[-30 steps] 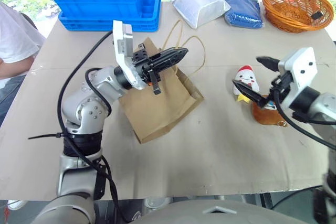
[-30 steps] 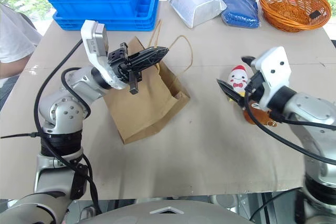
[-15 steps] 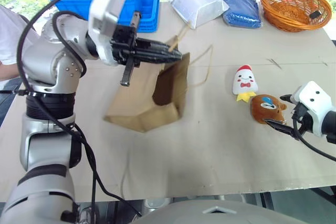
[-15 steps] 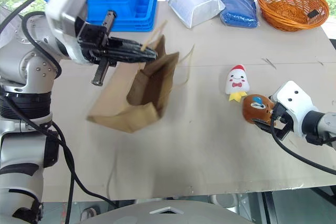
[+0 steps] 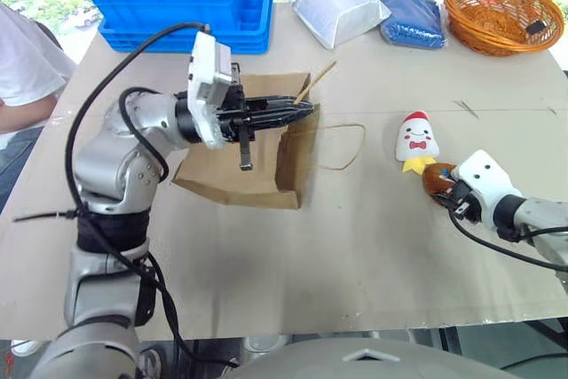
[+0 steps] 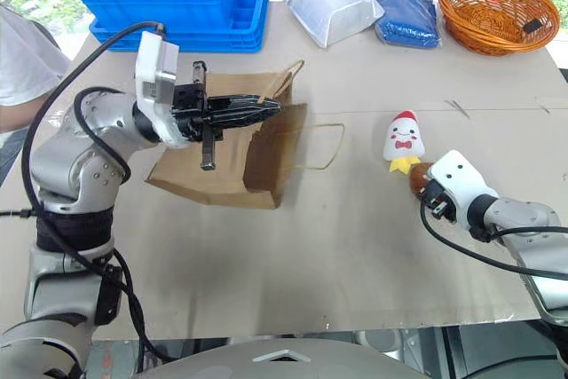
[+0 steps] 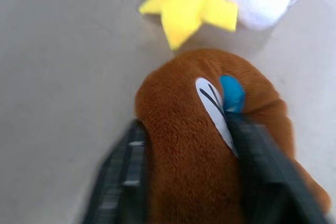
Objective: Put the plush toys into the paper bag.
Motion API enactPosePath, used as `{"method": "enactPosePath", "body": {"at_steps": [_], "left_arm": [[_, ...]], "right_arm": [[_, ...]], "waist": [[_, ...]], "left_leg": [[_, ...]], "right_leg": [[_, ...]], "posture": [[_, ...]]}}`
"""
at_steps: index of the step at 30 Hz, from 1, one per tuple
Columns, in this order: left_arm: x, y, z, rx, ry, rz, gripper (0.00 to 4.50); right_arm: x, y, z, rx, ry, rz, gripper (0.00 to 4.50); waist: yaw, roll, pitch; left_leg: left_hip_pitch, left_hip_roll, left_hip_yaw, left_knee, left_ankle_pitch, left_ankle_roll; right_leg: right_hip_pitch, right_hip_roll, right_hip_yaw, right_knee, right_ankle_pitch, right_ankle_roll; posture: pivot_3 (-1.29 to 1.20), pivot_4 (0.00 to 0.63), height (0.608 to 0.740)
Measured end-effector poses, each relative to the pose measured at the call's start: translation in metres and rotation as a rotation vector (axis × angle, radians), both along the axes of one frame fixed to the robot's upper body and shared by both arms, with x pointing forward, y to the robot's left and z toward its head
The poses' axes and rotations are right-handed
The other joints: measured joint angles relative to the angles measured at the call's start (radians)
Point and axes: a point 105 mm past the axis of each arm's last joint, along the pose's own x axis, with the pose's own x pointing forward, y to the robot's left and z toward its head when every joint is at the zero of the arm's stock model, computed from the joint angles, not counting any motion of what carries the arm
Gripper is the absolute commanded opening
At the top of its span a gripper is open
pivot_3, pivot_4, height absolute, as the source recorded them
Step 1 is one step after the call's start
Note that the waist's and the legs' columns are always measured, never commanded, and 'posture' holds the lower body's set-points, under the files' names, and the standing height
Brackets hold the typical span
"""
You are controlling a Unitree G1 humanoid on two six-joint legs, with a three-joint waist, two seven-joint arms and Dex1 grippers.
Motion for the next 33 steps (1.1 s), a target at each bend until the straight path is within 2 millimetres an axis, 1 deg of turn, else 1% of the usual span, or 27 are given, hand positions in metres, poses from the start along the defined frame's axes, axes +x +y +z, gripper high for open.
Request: {"method": "enactPosePath", "body": {"at_steps": [1,3,4,5,6,7,8,9,10,11,13,15,16,17,18,19,20,21,23,26,28,30,33], "left_arm": [[0.000,0.001,-0.003,-0.018,0.023,0.020,0.00],[0.000,0.002,-0.006,-0.062,0.059,0.049,0.00],[0.000,0.004,-0.007,-0.071,0.070,0.061,0.00],[0.001,0.005,-0.009,-0.081,0.085,0.071,0.00],[0.001,0.006,-0.009,-0.101,0.103,0.079,0.00],[0.002,0.007,-0.008,-0.117,0.113,0.089,0.00],[0.002,0.007,-0.007,-0.133,0.124,0.091,0.00],[0.002,0.007,-0.007,-0.136,0.130,0.092,0.00],[0.002,0.007,-0.008,-0.140,0.140,0.093,0.00],[0.002,0.008,-0.010,-0.141,0.147,0.098,0.00],[0.001,0.007,-0.011,-0.146,0.161,0.091,0.00],[0.001,0.005,-0.008,-0.167,0.172,0.084,0.00],[0.000,0.001,-0.007,-0.176,0.176,0.071,0.00],[0.000,0.000,-0.006,-0.184,0.180,0.068,0.00],[0.000,0.000,-0.005,-0.195,0.185,0.068,0.00],[0.000,0.000,-0.004,-0.208,0.193,0.072,0.00],[0.001,0.000,-0.003,-0.221,0.200,0.079,0.00],[0.003,0.002,-0.001,-0.246,0.211,0.090,0.00],[0.005,0.004,0.001,-0.274,0.223,0.104,0.00],[0.009,0.007,0.003,-0.313,0.240,0.133,0.00],[0.009,0.007,0.005,-0.325,0.245,0.137,0.00],[0.010,0.005,0.003,-0.326,0.251,0.135,0.00],[0.009,-0.001,0.001,-0.333,0.264,0.119,0.00]], "right_arm": [[-0.002,-0.001,0.000,-0.009,-0.002,-0.002,0.04],[-0.006,-0.008,0.005,0.018,-0.006,-0.027,0.04],[-0.010,-0.010,0.009,0.065,-0.002,-0.040,0.04],[-0.014,-0.009,0.017,0.149,-0.008,-0.041,0.04],[-0.020,-0.002,0.032,0.279,-0.024,-0.003,0.04],[-0.027,0.011,0.051,0.365,-0.060,0.075,0.04],[-0.036,0.028,0.076,0.463,-0.096,0.187,0.04],[-0.041,0.036,0.087,0.497,-0.120,0.245,0.04],[-0.048,0.050,0.104,0.554,-0.142,0.342,0.04],[-0.051,0.064,0.116,0.605,-0.162,0.423,0.04],[-0.050,0.088,0.134,0.659,-0.216,0.538,0.04],[-0.039,0.116,0.151,0.691,-0.291,0.638,0.04],[-0.032,0.127,0.155,0.692,-0.319,0.667,0.04],[-0.025,0.136,0.157,0.680,-0.342,0.683,0.04],[-0.013,0.145,0.154,0.636,-0.370,0.686,0.04],[0.000,0.152,0.146,0.568,-0.389,0.681,0.04],[0.012,0.157,0.136,0.495,-0.406,0.680,0.04],[0.025,0.162,0.120,0.405,-0.416,0.685,0.04],[0.036,0.165,0.098,0.313,-0.410,0.701,0.04],[0.046,0.176,0.064,0.116,-0.419,0.830,0.04],[0.048,0.186,0.050,0.010,-0.439,0.934,0.04],[0.046,0.202,0.044,-0.048,-0.477,1.049,0.04],[0.042,0.229,0.052,-0.096,-0.563,1.215,0.04]], "waist": [[0.000,0.000,0.000],[0.009,0.000,0.000],[0.013,0.000,0.000],[0.018,0.000,0.000],[0.021,0.001,0.001],[0.020,0.001,0.001],[0.017,0.002,0.001],[0.016,0.002,0.001],[0.013,0.002,0.001],[0.008,0.001,0.001],[0.000,0.001,0.001],[-0.009,0.002,0.001],[-0.007,0.002,0.001],[-0.007,0.002,0.001],[-0.005,0.002,0.001],[-0.003,0.002,0.001],[-0.001,0.002,0.001],[0.000,0.002,0.001],[0.001,0.002,0.001],[-0.002,0.002,0.001],[-0.006,0.002,0.001],[-0.008,0.002,0.001],[-0.008,0.002,0.001]], "left_leg": [[0.000,0.000,-0.001,0.000,0.000,0.000],[0.000,-0.001,-0.002,0.000,0.000,0.000],[0.000,-0.001,-0.003,0.000,0.000,0.000],[0.000,-0.001,-0.002,0.000,0.000,0.000],[-0.001,-0.001,-0.003,0.000,0.000,0.000],[0.000,-0.001,-0.002,0.000,0.000,0.000],[0.001,-0.001,-0.002,0.000,0.000,0.000],[0.001,0.000,-0.002,0.000,0.000,0.000],[0.003,0.000,-0.002,0.000,0.000,0.000],[0.003,0.000,-0.002,0.000,0.000,0.000],[0.003,-0.001,-0.002,0.000,0.000,0.000],[0.004,-0.001,-0.001,0.000,0.000,0.000],[0.004,-0.001,-0.001,0.000,0.000,0.000],[0.004,-0.001,-0.002,0.000,0.000,0.000],[0.003,-0.001,-0.003,0.000,0.000,0.000],[0.002,-0.001,-0.004,0.000,0.001,-0.001],[0.002,-0.002,-0.005,0.000,0.003,-0.004],[0.000,-0.003,-0.006,0.000,0.003,-0.005],[-0.003,-0.004,-0.006,0.000,0.003,-0.005],[-0.006,-0.005,-0.006,0.000,0.003,-0.005],[-0.005,-0.004,-0.005,0.000,0.003,-0.005],[-0.004,-0.004,-0.006,-0.001,0.003,-0.006],[-0.003,-0.004,-0.006,-0.001,0.004,-0.007]], "right_leg": [[0.000,0.000,0.000,0.000,0.000,0.000],[0.001,0.000,-0.001,0.000,0.000,0.000],[0.001,0.000,-0.002,0.000,0.000,0.000],[0.001,0.000,-0.002,0.000,0.000,0.000],[0.001,0.000,-0.002,0.000,0.000,0.000],[0.001,0.001,-0.003,0.000,0.000,0.000],[0.001,0.001,-0.004,0.000,0.000,0.000],[0.002,0.001,-0.004,0.000,0.000,0.000],[0.004,0.001,-0.005,0.000,0.000,0.000],[0.004,0.001,-0.005,0.000,0.000,0.000],[0.004,0.001,-0.005,0.000,0.000,0.000],[0.004,0.002,-0.004,0.001,0.000,0.000],[0.004,0.001,-0.004,0.001,0.000,-0.001],[0.003,0.002,-0.005,0.002,0.000,-0.001],[0.003,0.001,-0.005,0.002,0.000,-0.001],[0.003,0.001,-0.006,0.002,0.000,-0.001],[0.003,0.000,-0.007,0.001,0.000,-0.001],[0.002,-0.001,-0.009,0.001,0.000,-0.001],[-0.001,-0.003,-0.009,0.000,0.000,-0.001],[-0.003,-0.004,-0.009,0.000,0.000,-0.001],[-0.003,-0.004,-0.009,0.000,0.000,-0.001],[-0.003,-0.003,-0.009,0.002,0.000,-0.001],[-0.003,-0.003,-0.009,0.003,0.001,-0.001]], "posture": [[0.00,0.150,0.740],[0.00,0.150,0.740],[0.00,0.150,0.740],[0.00,0.150,0.740],[0.00,0.150,0.740],[0.00,0.150,0.740],[0.00,0.150,0.740],[0.00,0.150,0.740],[0.00,0.150,0.740],[0.00,0.150,0.740],[0.00,0.150,0.740],[0.00,0.150,0.740],[0.00,0.150,0.740],[0.00,0.150,0.740],[0.00,0.150,0.740],[0.00,0.150,0.740],[0.00,0.150,0.740],[0.00,0.150,0.740],[0.00,0.150,0.740],[0.00,0.150,0.740],[0.00,0.150,0.740],[0.00,0.150,0.740],[0.00,0.150,0.740]]}}
